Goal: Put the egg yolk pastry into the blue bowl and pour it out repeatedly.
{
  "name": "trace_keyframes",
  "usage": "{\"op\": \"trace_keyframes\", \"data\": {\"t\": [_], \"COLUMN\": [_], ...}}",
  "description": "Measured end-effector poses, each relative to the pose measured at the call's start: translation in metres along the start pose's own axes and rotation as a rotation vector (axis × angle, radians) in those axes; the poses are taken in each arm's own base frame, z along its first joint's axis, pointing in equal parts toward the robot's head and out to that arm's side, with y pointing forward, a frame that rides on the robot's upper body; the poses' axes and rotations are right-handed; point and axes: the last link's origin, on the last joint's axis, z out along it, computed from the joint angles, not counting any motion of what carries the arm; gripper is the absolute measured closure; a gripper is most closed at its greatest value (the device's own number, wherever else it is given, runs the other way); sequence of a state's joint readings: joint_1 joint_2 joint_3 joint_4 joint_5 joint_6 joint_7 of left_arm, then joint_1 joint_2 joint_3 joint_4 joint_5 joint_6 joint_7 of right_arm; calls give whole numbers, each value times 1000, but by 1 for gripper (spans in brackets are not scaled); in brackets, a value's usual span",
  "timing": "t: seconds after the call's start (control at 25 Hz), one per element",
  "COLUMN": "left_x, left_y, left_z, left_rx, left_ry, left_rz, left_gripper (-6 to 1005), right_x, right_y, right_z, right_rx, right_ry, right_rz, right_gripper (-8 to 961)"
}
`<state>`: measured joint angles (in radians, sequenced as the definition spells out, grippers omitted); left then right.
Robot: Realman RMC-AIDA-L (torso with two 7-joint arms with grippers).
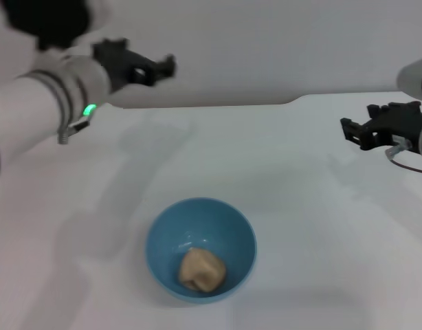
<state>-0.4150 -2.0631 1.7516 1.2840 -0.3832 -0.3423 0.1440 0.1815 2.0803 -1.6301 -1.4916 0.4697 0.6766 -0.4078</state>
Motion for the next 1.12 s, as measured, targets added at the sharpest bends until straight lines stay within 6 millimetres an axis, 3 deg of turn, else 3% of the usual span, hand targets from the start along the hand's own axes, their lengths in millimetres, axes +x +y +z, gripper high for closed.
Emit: {"op": "trace_keyframes", "data": {"t": [0.32, 0.4, 0.48, 0.8, 0.92, 1.12], "left_x": [-50, -62, -87, -129, -143, -165], "left_y": [-37, -42, -50, -67, -68, -65], "left_z": [-34, -38, -46, -67, -76, -83], "left_rx": [190, 222, 268, 335, 341, 329], "left_ry": [321, 362, 396, 463, 473, 413], "left_rz": [-82, -101, -157, -211, -192, -156], "left_gripper": [133, 133, 133, 133, 134, 134], "right_x": [22, 29, 38, 84, 97, 123], "right_y": [-21, -20, -15, 20, 12, 2], "right_z": [-2, -4, -4, -21, -30, -24], "right_rx": [155, 202, 236, 319, 333, 298], "right_ry": [-178, -265, -346, -737, -817, -755], "right_rz": [95, 93, 79, 27, 167, 301], "right_gripper": [498, 497, 497, 498, 498, 498]}}
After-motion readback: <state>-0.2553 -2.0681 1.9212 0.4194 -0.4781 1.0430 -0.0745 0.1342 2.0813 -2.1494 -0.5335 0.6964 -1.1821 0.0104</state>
